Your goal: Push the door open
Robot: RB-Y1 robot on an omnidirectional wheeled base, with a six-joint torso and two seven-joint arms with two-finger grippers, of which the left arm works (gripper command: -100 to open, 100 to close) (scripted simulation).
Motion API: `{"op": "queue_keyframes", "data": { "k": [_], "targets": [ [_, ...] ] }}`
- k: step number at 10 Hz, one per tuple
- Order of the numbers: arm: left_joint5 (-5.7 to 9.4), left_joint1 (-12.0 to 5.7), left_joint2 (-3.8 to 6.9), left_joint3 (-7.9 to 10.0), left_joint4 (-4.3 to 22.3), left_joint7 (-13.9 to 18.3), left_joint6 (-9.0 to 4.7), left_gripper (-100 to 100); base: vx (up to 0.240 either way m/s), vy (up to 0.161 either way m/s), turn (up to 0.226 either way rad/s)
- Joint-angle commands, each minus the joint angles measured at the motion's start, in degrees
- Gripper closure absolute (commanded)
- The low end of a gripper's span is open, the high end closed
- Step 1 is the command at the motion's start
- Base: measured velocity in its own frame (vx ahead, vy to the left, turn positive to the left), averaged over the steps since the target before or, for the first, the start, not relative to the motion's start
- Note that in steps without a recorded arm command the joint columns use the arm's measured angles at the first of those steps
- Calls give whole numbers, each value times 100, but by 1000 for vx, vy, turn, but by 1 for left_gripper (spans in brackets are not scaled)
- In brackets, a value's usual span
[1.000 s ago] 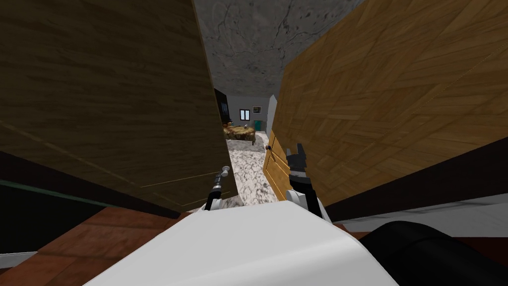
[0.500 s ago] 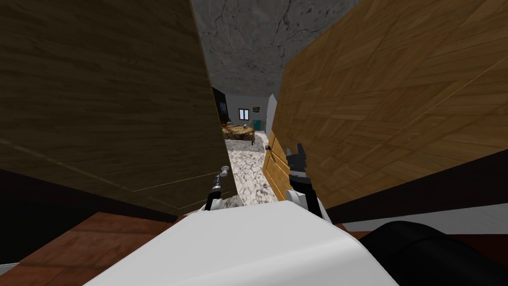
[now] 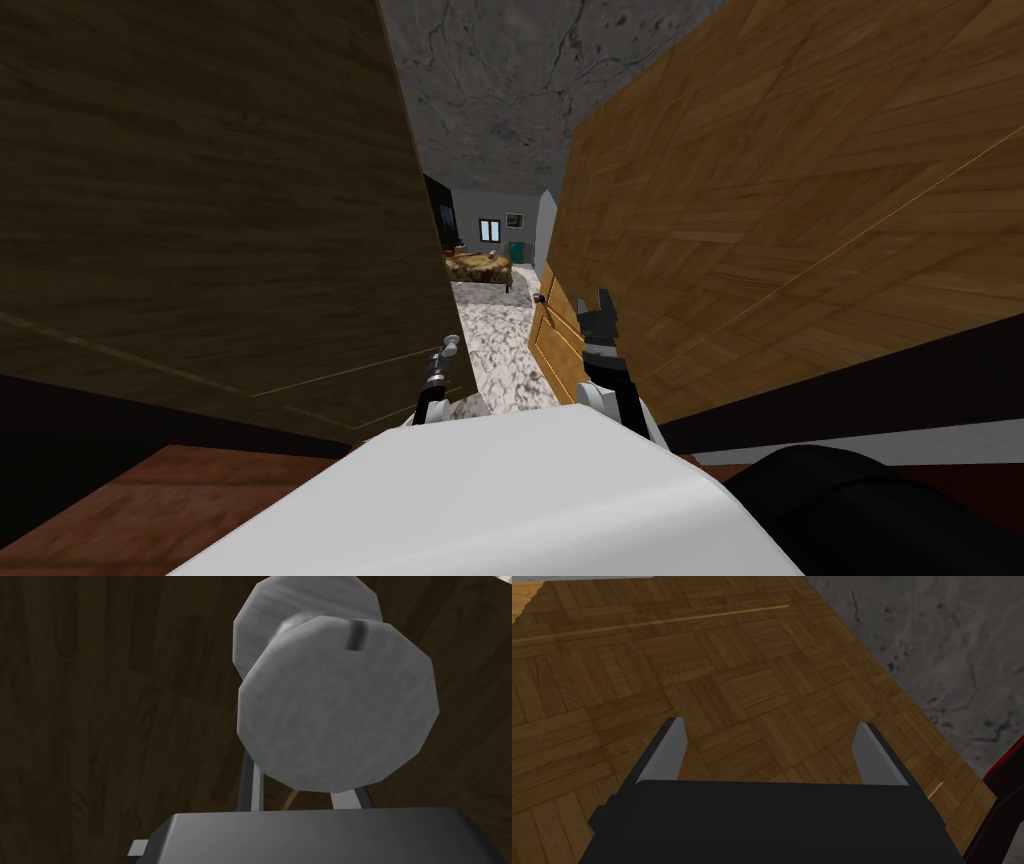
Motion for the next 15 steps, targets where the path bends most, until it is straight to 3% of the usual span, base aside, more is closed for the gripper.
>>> {"op": "queue_keyframes", "data": {
  "k": [1, 2, 3, 4, 7, 10, 12, 15],
  "targets": [
    [15, -92, -29, 34, -66, 235, -82, 100, 47, 7, -21],
    [15, -92, -29, 34, -66, 235, -82, 100, 23, 1, -12],
    [53, -74, -61, 98, -102, 473, -65, 100, 28, 2, -40],
    [53, -74, -61, 98, -92, 473, -65, 100, 25, 6, -17],
    [125, -41, -128, 219, -169, 933, -33, 100, 35, 8, -26],
    [125, -41, -128, 219, -201, 945, -19, 100, 18, 1, -7],
    [197, -7, -194, 340, -237, 1347, 0, 100, 31, 3, -38],
    [232, 9, -228, 398, -252, 1649, 15, 100, 41, 5, -28]
  ]
}}
